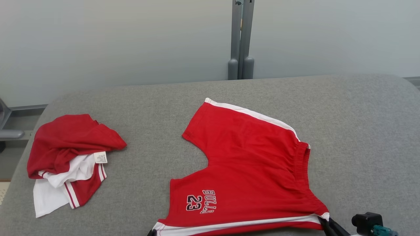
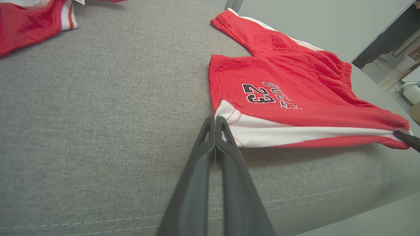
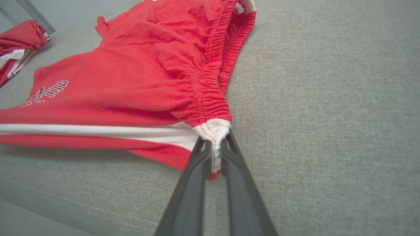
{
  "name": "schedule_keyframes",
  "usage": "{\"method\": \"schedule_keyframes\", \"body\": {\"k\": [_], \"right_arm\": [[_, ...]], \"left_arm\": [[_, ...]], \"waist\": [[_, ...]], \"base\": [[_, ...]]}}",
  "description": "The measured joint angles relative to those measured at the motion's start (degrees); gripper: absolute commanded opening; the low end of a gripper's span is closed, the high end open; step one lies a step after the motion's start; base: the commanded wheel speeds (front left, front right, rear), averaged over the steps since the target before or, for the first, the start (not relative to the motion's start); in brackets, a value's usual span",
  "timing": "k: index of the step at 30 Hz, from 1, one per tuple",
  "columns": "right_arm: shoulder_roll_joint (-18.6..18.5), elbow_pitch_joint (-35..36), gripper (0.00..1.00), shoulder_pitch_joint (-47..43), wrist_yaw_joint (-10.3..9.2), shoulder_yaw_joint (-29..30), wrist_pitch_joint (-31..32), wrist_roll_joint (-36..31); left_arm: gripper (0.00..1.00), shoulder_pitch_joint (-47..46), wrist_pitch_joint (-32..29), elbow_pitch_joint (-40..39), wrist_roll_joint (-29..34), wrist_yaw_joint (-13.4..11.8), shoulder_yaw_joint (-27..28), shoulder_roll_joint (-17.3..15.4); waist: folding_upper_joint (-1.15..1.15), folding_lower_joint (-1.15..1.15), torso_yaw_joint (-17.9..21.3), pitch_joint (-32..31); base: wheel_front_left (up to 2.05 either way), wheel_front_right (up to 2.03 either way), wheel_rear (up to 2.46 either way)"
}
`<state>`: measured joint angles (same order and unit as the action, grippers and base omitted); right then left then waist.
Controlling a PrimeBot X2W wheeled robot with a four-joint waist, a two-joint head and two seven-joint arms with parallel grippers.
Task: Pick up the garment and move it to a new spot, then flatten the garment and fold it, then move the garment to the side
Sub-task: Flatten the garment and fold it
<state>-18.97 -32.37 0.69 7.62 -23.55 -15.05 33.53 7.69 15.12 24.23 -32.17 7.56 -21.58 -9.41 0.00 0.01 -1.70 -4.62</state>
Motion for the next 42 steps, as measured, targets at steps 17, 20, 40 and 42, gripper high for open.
{"method": "schedule_keyframes", "body": {"k": [17,20,40,42], "right_arm": [[1.0,9.6,0.0,3.9,-0.08,1.7,0.0,1.4],[1.6,9.3,0.0,7.7,-0.08,1.9,0.0,4.1],[6.4,3.5,0.0,30.2,-0.09,3.9,0.0,6.8],[7.2,3.3,0.0,30.3,-0.09,4.3,0.0,6.8]], "left_arm": [[0.0,-13.7,0.0,-2.8,3.5,0.0,-0.7,-2.9],[0.0,-21.2,0.0,-1.0,3.6,0.0,-1.7,-3.6],[0.0,-59.9,0.0,22.0,3.8,0.0,-9.6,-2.3],[0.0,-61.1,0.0,23.4,4.7,-0.2,-9.0,-2.1]], "waist": [[0.0,0.0,2.2,4.5],[0.0,0.0,2.7,6.2],[0.0,-0.01,8.9,24.4],[0.0,-0.01,9.6,25.7]], "base": [[0.0,0.0,0.0],[0.0,0.0,0.0],[0.0,0.0,0.0],[0.0,0.0,0.0]]}}
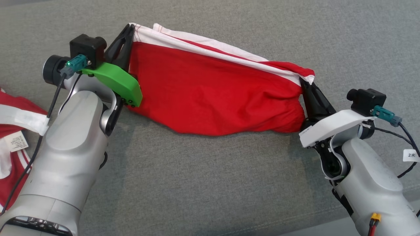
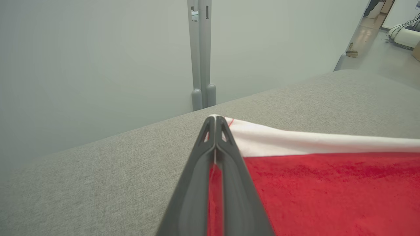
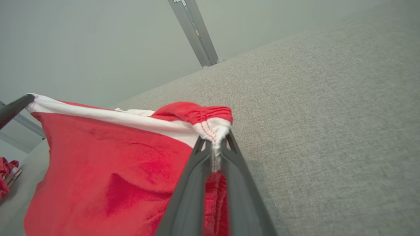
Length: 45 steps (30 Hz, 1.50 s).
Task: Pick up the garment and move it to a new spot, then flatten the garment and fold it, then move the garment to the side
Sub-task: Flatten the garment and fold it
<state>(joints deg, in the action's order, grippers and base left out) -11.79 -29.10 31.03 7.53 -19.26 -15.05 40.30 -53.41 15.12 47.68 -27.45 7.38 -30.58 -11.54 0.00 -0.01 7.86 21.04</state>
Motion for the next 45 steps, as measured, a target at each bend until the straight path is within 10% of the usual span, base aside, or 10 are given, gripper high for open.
{"method": "schedule_keyframes", "body": {"k": [27,30,31,32,33,34,45], "right_arm": [[4.4,-0.9,0.0,5.2,-0.01,-1.6,0.0,-1.0],[4.7,-1.3,0.2,5.8,-0.01,-1.7,0.0,-1.3],[4.8,-1.6,0.47,5.8,0.0,-1.4,0.0,-1.4],[4.9,-1.9,1.0,5.8,-0.01,-0.9,0.0,-1.6],[4.9,-2.0,1.0,5.8,-0.01,-0.5,0.0,-2.0],[4.9,-2.0,1.0,5.8,-0.01,-0.1,0.0,-2.5],[5.3,1.0,1.0,1.6,-0.01,12.9,0.0,-17.1]], "left_arm": [[0.0,-6.8,0.0,10.0,6.8,-1.4,3.8,1.7],[0.0,-7.0,0.0,10.3,7.1,-1.6,4.3,1.9],[0.0,-7.2,0.0,10.3,7.2,-1.9,4.4,2.1],[0.18,-7.3,0.0,10.1,7.4,-2.0,4.6,2.3],[0.49,-7.3,0.0,9.9,7.4,-2.3,4.8,2.4],[1.0,-7.3,0.0,9.7,7.5,-2.4,5.0,2.4],[1.0,-3.8,0.0,6.5,8.3,-2.6,8.4,3.0]], "waist": [[0.0,0.0,5.7,6.3],[0.0,0.0,6.0,6.5],[0.0,0.0,6.1,6.6],[0.0,0.0,6.2,6.6],[0.0,0.0,6.2,6.5],[0.0,0.0,6.2,6.5],[0.0,0.0,5.1,4.5]], "base": [[0.0,0.0,0.0],[0.0,0.0,0.0],[0.0,0.0,0.0],[0.0,0.0,0.0],[0.0,0.0,0.0],[0.0,0.0,0.0],[0.0,0.0,0.0]]}}
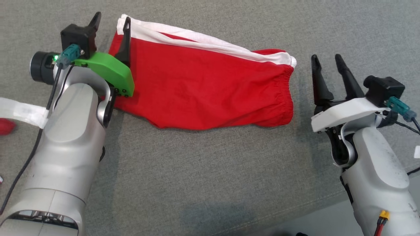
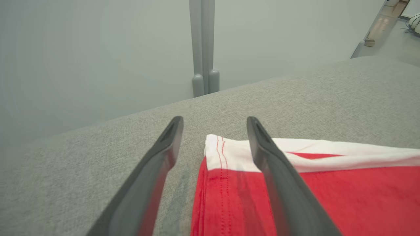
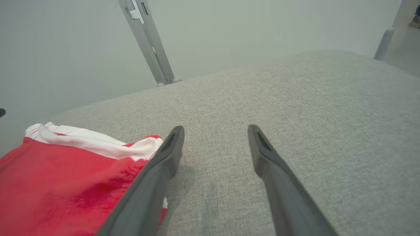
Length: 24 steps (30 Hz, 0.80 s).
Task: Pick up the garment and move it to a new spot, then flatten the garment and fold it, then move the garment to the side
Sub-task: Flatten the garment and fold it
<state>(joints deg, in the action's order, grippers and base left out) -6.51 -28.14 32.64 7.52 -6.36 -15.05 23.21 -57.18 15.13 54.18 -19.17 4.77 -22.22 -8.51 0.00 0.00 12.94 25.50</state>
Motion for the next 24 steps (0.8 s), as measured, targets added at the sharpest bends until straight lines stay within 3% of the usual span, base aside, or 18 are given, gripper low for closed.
{"method": "schedule_keyframes", "body": {"k": [8,22,24], "right_arm": [[2.2,6.6,1.0,-6.6,0.01,10.7,0.0,-10.7],[3.3,7.1,1.0,-11.3,0.01,13.2,0.0,-11.8],[3.4,6.9,1.0,-11.3,0.0,13.1,0.0,-11.8]], "left_arm": [[1.0,5.5,0.0,3.5,-0.4,0.4,1.6,0.0],[1.0,5.0,-3.4,14.4,-3.1,2.3,-0.3,1.9],[0.85,5.0,-4.0,14.8,-3.6,2.3,-1.0,2.4]], "waist": [[0.0,0.01,-1.1,-2.4],[0.0,0.01,0.1,-3.9],[0.0,0.01,0.3,-4.3]], "base": [[0.0,0.0,0.0],[0.0,0.0,0.0],[0.0,0.0,0.0]]}}
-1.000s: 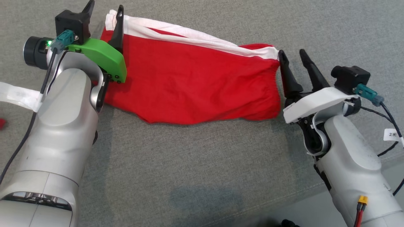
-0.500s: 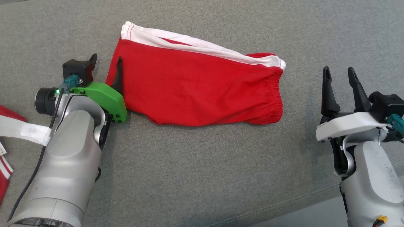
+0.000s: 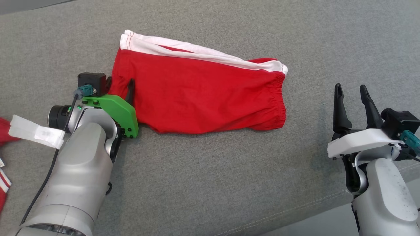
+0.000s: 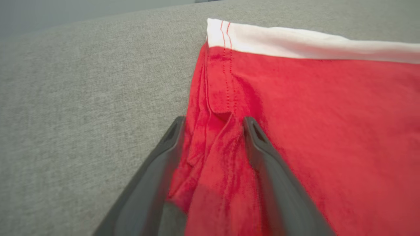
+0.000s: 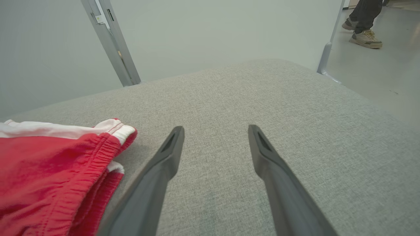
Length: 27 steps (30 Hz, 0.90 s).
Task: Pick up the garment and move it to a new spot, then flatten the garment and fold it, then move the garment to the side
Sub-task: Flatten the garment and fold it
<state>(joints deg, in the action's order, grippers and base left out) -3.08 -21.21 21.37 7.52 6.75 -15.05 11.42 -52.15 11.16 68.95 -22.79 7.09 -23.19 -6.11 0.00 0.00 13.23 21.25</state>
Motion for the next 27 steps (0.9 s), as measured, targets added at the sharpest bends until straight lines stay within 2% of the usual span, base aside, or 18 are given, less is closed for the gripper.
{"method": "schedule_keyframes", "body": {"k": [1,2,3,4,5,12,20,24,27], "right_arm": [[0.0,-0.1,1.0,0.0,0.0,-0.1,0.0,0.1],[0.1,-0.1,1.0,-0.1,0.0,-0.1,0.0,0.1],[0.1,-0.2,1.0,-0.2,0.0,-0.2,0.0,0.1],[0.1,-0.2,1.0,-0.3,0.0,-0.3,0.0,0.2],[0.1,-0.2,1.0,-0.4,0.0,-0.5,0.0,0.4],[0.2,-0.8,1.0,-1.4,0.0,-1.2,0.0,1.5],[0.2,-2.6,1.0,-5.8,0.0,-0.9,0.0,2.3],[0.2,-3.2,1.0,-7.3,0.0,-1.1,0.0,2.4],[0.2,-3.5,1.0,-8.3,0.0,-1.0,0.0,2.4]], "left_arm": [[0.68,0.0,-0.1,0.2,-0.4,0.0,-0.3,0.2],[0.44,0.1,-0.4,0.3,-0.7,0.0,-0.6,0.4],[0.32,0.3,-0.5,0.6,-1.0,0.0,-0.8,0.6],[0.12,0.5,-0.5,0.7,-1.3,0.1,-1.0,0.8],[0.0,0.8,-0.5,0.8,-1.6,0.2,-1.2,1.0],[0.0,3.7,1.3,1.1,-3.8,0.3,-1.8,1.2],[0.0,10.9,3.6,1.3,-6.5,-0.2,0.3,1.6],[0.0,14.5,3.8,0.0,-6.9,-1.3,0.8,2.0],[0.0,17.4,3.9,-3.3,-7.4,-3.0,1.9,2.3]], "waist": [[0.0,0.0,0.1,-0.2],[0.0,0.0,0.1,-0.5],[0.0,0.0,0.1,-0.7],[0.0,0.0,0.1,-1.0],[0.0,0.0,0.2,-1.3],[0.0,0.0,0.0,-3.9],[0.0,0.0,-1.4,-9.1],[0.0,0.0,-2.6,-11.6],[0.0,0.0,-3.8,-13.1]], "base": [[0.0,0.0,0.0],[0.0,0.0,0.0],[0.0,0.0,0.0],[0.0,0.0,0.0],[0.0,0.0,0.0],[0.0,0.0,0.0],[0.0,0.0,0.0],[0.0,0.0,0.0],[0.0,0.0,0.0]]}}
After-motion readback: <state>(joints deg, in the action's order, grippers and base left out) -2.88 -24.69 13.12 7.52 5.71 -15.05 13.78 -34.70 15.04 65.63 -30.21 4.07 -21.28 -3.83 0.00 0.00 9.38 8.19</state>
